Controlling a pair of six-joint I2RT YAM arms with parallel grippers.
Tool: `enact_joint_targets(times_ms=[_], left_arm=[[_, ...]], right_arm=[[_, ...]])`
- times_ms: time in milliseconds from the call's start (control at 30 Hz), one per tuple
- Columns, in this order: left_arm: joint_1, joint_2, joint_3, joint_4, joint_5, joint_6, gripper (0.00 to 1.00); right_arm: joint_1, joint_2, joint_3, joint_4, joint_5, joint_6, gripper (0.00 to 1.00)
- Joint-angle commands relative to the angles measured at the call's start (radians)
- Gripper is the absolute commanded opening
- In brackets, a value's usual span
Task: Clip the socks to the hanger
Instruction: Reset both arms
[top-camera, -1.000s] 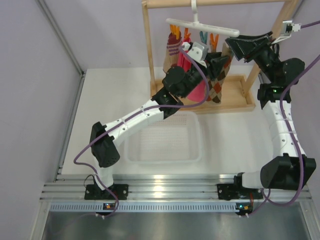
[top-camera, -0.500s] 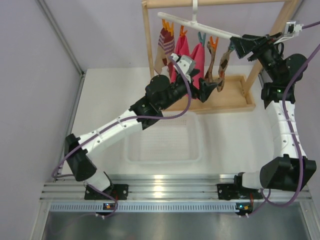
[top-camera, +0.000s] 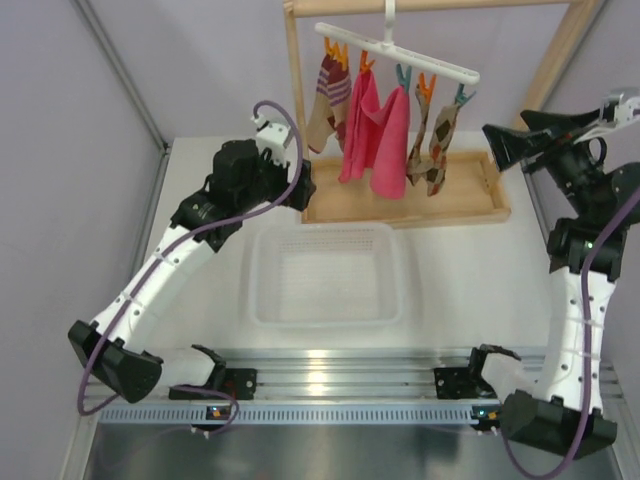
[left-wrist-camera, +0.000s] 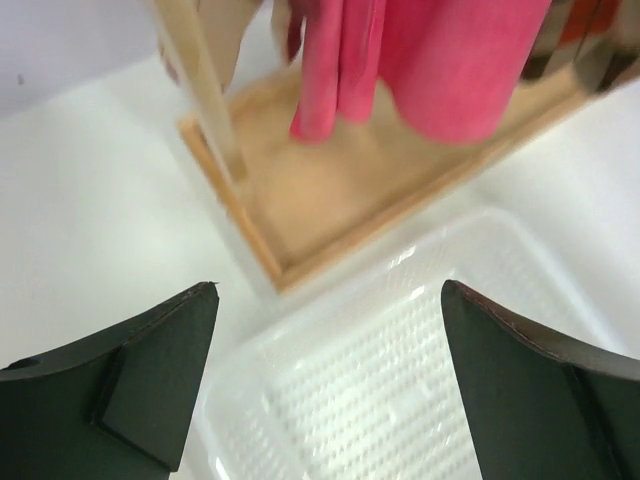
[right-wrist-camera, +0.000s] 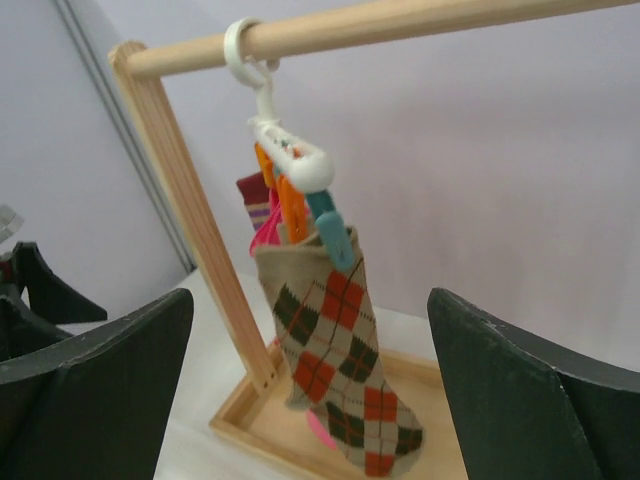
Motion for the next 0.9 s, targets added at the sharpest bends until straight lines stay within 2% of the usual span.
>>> enact_joint_targets(times_ms=[0,33,100,233,367,533,867], left_arm=[[0.022,-0.1,-0.108,-0.154,-0.024,0.117,0.98],[0.05,-0.16,-0.147,-0.149,-0.021,0.147,0.98],[0.108,-0.234,-0.234,-0.163,-0.01,0.19,0.98],[0.217,-0.323,-0.331,-0.209,0.016,0.22,0.98],[0.303,-0.395,-0.388,-0.221,-0.022,0.237,0.98],[0.372,-0.456,-0.436,-0.249,-0.119,0.241,0.98],[0.498,-0.533,-0.454,-0.267,-0.061,0.209,0.98]], right_arm=[[-0.036,-0.104,-0.068,-0.223,-0.099,-0.195,1.0],[-0.036,-0.126,-0.084,-0.322,-0.11,-0.234,1.0],[-0.035,-0.186,-0.143,-0.412,-0.11,-0.35,1.0],[-0.032,-0.249,-0.202,-0.683,-0.106,-0.587,1.0],[-0.03,-0.304,-0.268,-0.797,-0.04,-0.753,1.0],[-0.024,-0.331,-0.354,-0.831,-0.024,-0.82,1.0],[0.022,-0.364,-0.405,-0.79,0.002,-0.81,1.0]])
